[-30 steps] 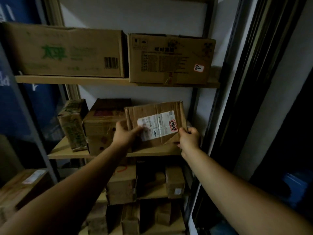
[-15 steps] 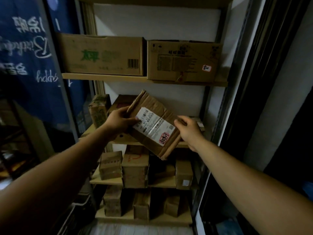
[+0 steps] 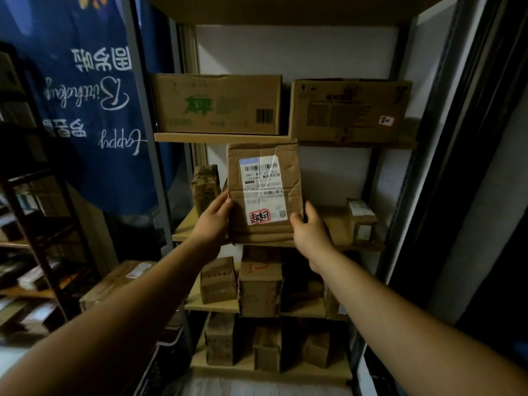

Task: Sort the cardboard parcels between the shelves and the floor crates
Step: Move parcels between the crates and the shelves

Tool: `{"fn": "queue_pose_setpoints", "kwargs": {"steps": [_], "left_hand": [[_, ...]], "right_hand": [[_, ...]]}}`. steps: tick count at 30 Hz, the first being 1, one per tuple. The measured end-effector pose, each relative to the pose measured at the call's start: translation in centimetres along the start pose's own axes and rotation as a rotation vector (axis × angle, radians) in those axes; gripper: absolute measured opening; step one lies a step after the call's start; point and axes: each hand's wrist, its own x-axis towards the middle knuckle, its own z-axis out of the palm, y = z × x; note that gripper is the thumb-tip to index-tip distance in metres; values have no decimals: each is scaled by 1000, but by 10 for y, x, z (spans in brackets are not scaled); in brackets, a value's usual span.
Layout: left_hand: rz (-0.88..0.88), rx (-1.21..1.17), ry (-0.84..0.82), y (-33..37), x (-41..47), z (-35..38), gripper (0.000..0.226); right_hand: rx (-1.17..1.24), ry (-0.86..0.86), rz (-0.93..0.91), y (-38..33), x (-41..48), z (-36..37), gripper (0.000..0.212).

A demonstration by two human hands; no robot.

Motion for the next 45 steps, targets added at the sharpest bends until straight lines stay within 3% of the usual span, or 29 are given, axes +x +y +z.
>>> {"fn": "queue_pose_setpoints", "kwargs": {"steps": [9,16,25,30,36,45], "left_hand": [[117,-1,15,12,-18,-41,38],[98,44,148,2,-37,-79,34],[-29,125,424,-41,-76,-213,24],[-90,138,431,-55,-80,-312,21],[-227,184,360,-65,-69,-409,37],[-382,144,258,-118,13,-489,41]], "right_hand": [[-36,-71,-244,-18,-42,18,45],[-42,-233,-229,-9,-40,52,41],[-61,-518,-97,26,-70,190,48],[-57,-557,-29,24,-90,291,50],[-49,-548,94,39,-96,391,53],[-95,-522,178,91,-40,491,38]]}}
